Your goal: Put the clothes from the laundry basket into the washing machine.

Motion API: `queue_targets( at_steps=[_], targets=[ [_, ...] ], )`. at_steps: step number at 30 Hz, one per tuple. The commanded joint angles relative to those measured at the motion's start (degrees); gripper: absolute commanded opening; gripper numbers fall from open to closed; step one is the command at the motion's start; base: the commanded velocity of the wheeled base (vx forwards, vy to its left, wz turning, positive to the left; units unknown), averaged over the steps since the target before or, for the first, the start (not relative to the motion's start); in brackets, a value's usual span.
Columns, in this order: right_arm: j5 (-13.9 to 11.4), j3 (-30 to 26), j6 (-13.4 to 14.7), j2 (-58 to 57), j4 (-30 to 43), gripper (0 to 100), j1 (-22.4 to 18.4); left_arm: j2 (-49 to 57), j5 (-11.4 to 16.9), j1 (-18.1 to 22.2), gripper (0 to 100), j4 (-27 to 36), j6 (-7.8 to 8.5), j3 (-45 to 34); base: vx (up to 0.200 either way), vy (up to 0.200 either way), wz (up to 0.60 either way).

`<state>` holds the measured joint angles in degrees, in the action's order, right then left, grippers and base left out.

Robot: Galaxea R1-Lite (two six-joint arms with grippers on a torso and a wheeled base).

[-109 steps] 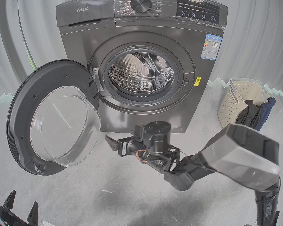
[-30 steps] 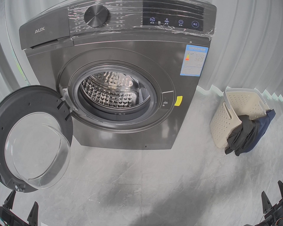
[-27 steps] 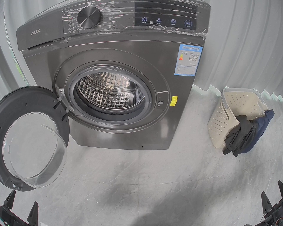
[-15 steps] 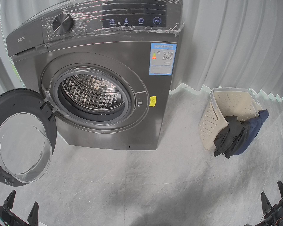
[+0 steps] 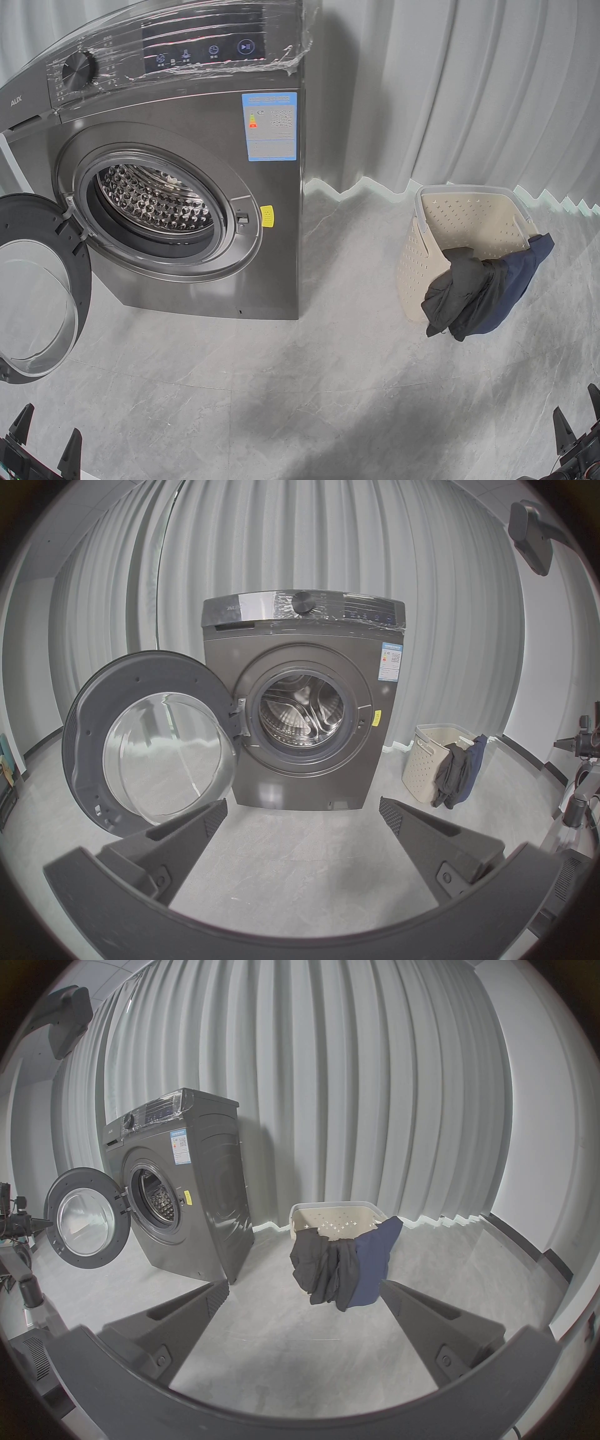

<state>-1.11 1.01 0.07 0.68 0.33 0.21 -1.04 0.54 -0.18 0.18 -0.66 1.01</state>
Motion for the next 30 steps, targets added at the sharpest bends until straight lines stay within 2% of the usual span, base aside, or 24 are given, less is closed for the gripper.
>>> queue_targets(
  at_steps=[1, 30],
  targets=[
    [0.0, -0.9, 0.0, -0.7, 0.0, 100, 0.1, 1.0, 0.0, 0.0, 100, 0.0, -0.04, -0.9, 0.000, -0.200, 0.00],
    [0.0, -0.9, 0.0, -0.7, 0.0, 100, 0.1, 1.0, 0.0, 0.0, 100, 0.0, -0.13, -0.9, 0.000, -0.200, 0.00]
  ],
)
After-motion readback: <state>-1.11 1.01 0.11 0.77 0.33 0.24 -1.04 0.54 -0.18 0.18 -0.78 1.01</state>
